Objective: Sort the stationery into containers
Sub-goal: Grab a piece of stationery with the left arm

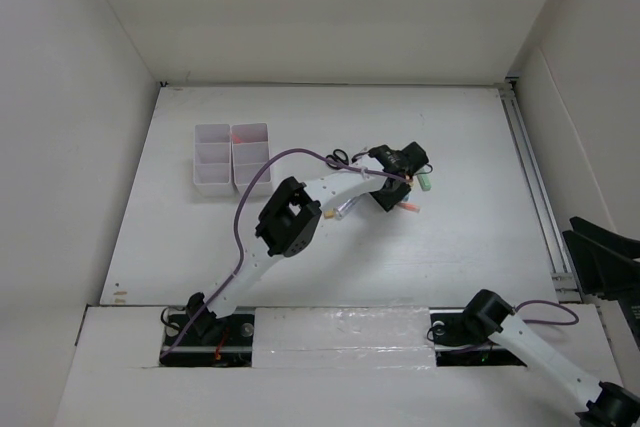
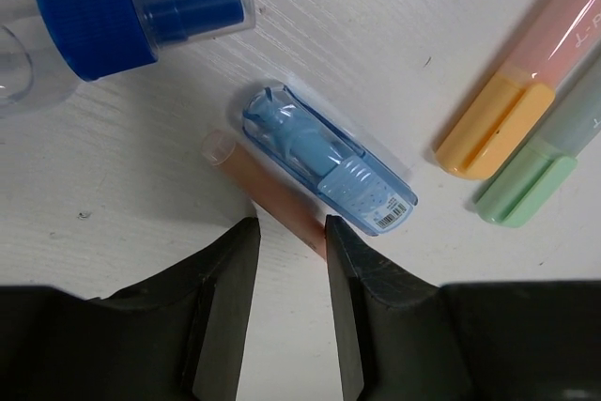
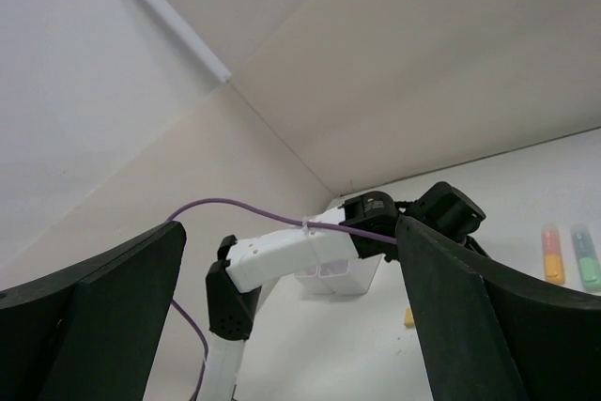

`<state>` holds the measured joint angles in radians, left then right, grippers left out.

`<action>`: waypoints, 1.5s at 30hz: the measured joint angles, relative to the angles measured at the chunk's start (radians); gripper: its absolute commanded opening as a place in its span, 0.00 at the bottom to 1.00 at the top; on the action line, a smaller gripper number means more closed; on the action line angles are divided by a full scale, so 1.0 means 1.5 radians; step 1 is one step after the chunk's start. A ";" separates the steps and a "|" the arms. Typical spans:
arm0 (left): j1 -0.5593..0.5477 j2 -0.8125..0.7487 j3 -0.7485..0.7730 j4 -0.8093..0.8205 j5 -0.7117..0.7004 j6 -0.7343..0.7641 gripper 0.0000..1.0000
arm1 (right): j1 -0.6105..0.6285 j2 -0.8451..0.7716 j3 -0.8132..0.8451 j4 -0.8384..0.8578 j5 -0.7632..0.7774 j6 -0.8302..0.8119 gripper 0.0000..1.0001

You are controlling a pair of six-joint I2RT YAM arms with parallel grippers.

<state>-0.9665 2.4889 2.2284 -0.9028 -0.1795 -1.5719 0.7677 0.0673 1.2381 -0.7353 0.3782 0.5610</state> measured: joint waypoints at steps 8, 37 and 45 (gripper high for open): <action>0.000 -0.010 -0.019 0.004 -0.002 0.013 0.35 | 0.000 -0.006 0.003 -0.002 0.000 0.000 1.00; 0.004 -0.073 -0.164 0.128 0.027 0.139 0.00 | 0.004 -0.006 0.037 -0.028 -0.005 0.000 1.00; -0.004 -0.126 -0.259 0.207 0.003 0.152 0.00 | 0.013 -0.006 0.038 -0.028 -0.015 0.000 1.00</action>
<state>-0.9722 2.3005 1.8404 -0.5930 -0.1745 -1.3445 0.7872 0.0589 1.2957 -0.7780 0.3557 0.5606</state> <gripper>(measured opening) 0.065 0.999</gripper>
